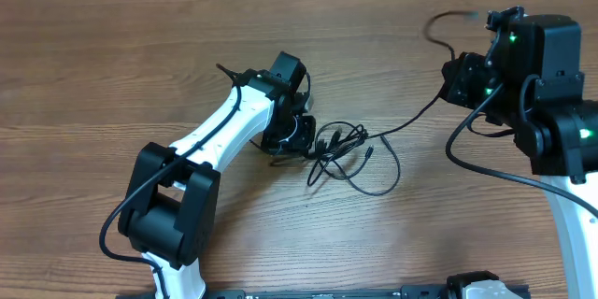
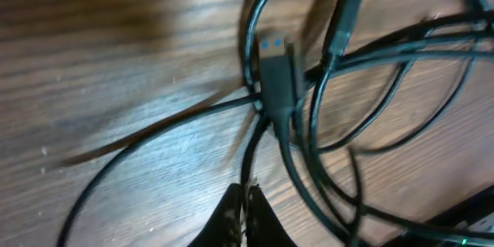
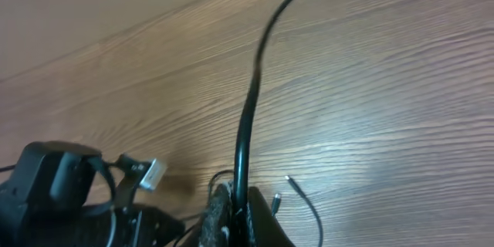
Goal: Untangle cables
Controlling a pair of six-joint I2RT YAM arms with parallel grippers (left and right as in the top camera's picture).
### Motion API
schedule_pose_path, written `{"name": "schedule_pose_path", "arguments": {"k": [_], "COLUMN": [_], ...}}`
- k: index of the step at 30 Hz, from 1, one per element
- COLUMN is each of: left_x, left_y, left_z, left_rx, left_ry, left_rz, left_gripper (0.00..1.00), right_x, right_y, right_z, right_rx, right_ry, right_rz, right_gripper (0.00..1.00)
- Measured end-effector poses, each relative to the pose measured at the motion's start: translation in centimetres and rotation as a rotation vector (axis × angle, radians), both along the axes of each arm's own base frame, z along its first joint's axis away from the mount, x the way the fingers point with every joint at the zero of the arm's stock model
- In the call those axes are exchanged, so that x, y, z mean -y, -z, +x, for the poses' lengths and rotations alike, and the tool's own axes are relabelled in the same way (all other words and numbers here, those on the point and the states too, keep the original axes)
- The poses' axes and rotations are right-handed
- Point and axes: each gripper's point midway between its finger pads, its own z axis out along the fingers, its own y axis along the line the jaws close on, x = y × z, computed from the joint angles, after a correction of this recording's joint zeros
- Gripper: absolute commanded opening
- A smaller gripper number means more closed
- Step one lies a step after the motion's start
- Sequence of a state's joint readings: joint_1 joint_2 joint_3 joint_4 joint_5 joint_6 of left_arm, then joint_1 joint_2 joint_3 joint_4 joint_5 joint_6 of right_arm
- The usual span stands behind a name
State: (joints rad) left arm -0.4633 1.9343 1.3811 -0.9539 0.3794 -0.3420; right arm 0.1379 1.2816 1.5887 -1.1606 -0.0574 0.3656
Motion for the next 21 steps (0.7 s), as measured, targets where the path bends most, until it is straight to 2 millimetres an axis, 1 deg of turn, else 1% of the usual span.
{"name": "schedule_pose_path", "arguments": {"k": [3, 4, 7, 10, 12, 16, 19, 21], "left_x": [-0.7, -1.3, -2.6, -4.3, -5.5, -7.3, -7.2, -6.5], "left_y": [0.2, 0.2, 0.3, -0.1, -1.2, -4.8, -7.4, -8.4], "left_z": [-0.5, -0.7, -0.4, 0.6, 1.5, 2.8, 3.1, 2.8], "left_rx": [-0.020, -0.031, -0.043, -0.027, 0.007, 0.109, 0.183, 0.205], "left_ry": [0.002, -0.004, -0.030, -0.075, -0.108, -0.161, -0.148, -0.122], "left_rz": [0.034, 0.052, 0.073, 0.076, 0.066, 0.023, -0.033, -0.068], "left_gripper": [0.04, 0.04, 0.04, 0.04, 0.04, 0.05, 0.11, 0.14], "right_x": [1.4, 2.4, 4.4, 5.9, 6.6, 7.0, 7.1, 7.3], "right_y": [0.5, 0.8, 1.5, 2.2, 2.8, 3.9, 4.8, 5.8], "right_z": [-0.3, -0.5, -1.4, -2.3, -3.3, -4.6, -4.5, -4.3], "right_rx": [-0.023, -0.038, -0.080, -0.126, -0.171, -0.248, -0.294, -0.325], "right_ry": [0.066, 0.109, 0.198, 0.250, 0.274, 0.281, 0.279, 0.294], "right_rz": [-0.052, -0.083, -0.145, -0.184, -0.208, -0.231, -0.245, -0.244], "right_gripper": [0.04, 0.04, 0.04, 0.04, 0.04, 0.04, 0.04, 0.04]}}
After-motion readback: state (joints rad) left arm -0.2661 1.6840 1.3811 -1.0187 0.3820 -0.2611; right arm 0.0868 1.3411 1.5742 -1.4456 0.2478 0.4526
